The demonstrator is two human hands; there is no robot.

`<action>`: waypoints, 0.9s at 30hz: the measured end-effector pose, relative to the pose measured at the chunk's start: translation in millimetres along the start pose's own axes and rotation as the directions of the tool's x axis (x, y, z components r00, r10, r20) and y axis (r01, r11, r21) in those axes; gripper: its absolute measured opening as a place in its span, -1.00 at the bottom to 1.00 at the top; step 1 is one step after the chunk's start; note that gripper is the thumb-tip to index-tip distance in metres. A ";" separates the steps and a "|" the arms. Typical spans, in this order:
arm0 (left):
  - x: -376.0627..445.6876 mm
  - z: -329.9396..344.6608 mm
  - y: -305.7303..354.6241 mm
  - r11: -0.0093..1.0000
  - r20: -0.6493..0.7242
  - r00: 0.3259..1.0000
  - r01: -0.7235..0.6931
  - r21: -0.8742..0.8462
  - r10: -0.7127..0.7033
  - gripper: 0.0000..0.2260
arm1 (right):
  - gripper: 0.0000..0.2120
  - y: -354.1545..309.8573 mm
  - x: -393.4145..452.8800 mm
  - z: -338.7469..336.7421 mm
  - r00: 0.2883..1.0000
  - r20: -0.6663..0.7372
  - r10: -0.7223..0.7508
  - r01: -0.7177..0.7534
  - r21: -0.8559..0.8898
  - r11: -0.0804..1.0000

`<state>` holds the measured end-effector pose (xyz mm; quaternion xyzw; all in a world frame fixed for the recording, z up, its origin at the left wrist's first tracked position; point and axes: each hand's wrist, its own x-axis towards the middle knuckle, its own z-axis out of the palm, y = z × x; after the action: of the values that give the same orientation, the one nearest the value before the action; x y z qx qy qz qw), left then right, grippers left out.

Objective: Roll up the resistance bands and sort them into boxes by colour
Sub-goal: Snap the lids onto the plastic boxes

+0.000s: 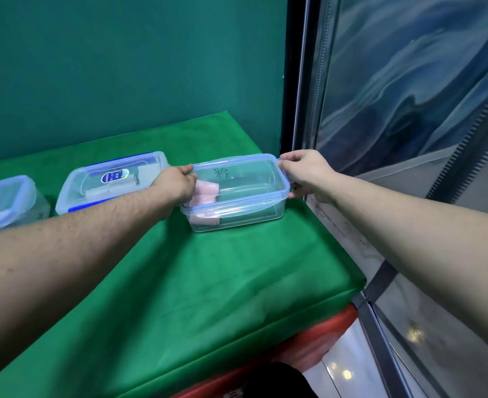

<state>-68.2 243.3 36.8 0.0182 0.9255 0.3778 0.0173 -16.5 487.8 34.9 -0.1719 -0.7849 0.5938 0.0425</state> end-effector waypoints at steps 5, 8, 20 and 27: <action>-3.8 -7.4 -6.7 0.999 0.028 0.999 0.032 -0.007 -0.032 -0.61 | -0.82 0.5 -7.4 -0.9 1.000 0.006 0.006 -0.006 0.016 1.000; -4.8 -4.7 -6.7 0.997 0.062 0.998 0.007 0.080 -0.012 -0.60 | -0.85 5.3 -9.2 1.1 1.000 0.022 0.011 -0.010 -0.037 0.999; -4.1 18.3 -10.4 0.980 0.060 0.993 0.112 -0.165 -0.103 -0.53 | -0.65 14.1 -2.0 15.2 0.996 -0.012 -0.085 0.070 -0.468 0.881; -12.9 25.9 -18.7 0.758 0.011 0.954 0.245 -0.604 -0.300 -0.57 | -0.58 15.2 2.6 17.5 0.997 -0.077 -0.020 -0.006 -0.317 0.948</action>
<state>-54.6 247.4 5.5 -0.1395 0.7510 0.6443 0.0370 -20.4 476.2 15.1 -0.1970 -0.8683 0.4527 0.0473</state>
